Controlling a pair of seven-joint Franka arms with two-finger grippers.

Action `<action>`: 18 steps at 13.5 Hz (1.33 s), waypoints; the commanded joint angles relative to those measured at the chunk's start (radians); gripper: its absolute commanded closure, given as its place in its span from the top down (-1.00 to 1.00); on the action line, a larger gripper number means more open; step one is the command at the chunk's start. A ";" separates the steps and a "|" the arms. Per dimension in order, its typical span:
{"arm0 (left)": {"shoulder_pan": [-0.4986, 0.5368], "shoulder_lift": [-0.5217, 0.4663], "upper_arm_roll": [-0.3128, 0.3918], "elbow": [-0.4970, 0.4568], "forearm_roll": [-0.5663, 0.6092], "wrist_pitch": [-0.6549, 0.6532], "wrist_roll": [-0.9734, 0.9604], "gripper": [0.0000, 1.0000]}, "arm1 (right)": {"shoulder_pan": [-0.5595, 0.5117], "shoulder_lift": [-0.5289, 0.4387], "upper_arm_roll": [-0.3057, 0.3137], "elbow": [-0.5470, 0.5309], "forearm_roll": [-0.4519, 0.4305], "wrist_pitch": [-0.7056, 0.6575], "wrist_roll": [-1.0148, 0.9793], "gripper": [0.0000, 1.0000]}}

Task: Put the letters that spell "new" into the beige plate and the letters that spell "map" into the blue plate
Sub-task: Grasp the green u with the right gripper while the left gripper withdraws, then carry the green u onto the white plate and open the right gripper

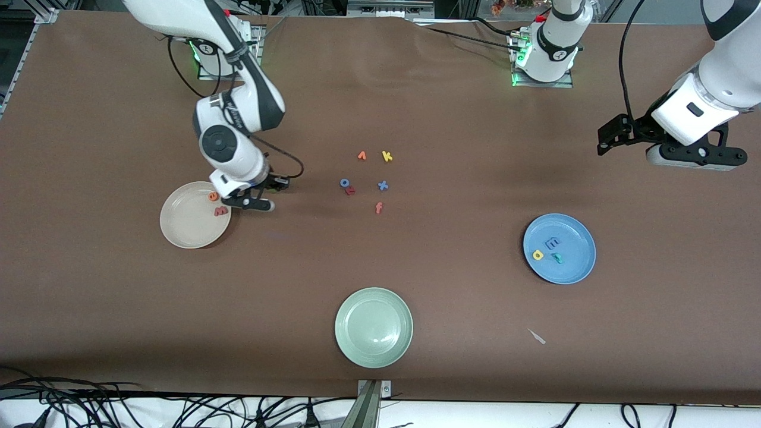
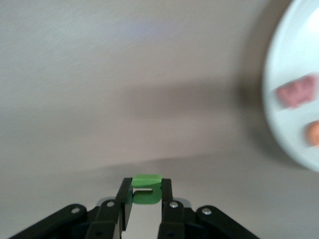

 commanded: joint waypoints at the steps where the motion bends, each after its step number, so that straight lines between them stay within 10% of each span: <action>1: 0.001 -0.008 0.007 0.010 -0.017 -0.023 0.000 1.00 | 0.004 -0.009 -0.075 0.035 -0.010 -0.074 -0.149 -0.59; 9: 0.001 -0.010 0.004 0.012 -0.018 -0.023 -0.006 1.00 | -0.044 0.037 -0.213 0.061 -0.010 -0.068 -0.475 -0.45; 10: -0.001 -0.010 0.001 0.012 -0.018 -0.023 -0.006 1.00 | -0.063 0.048 -0.213 0.072 -0.010 -0.066 -0.507 -0.07; 11: -0.001 -0.010 0.001 0.012 -0.018 -0.023 -0.006 1.00 | -0.074 0.048 -0.213 0.078 -0.008 -0.066 -0.522 0.86; 18: -0.001 -0.010 -0.002 0.012 -0.018 -0.024 -0.006 1.00 | -0.066 0.037 -0.182 0.141 -0.003 -0.150 -0.513 1.00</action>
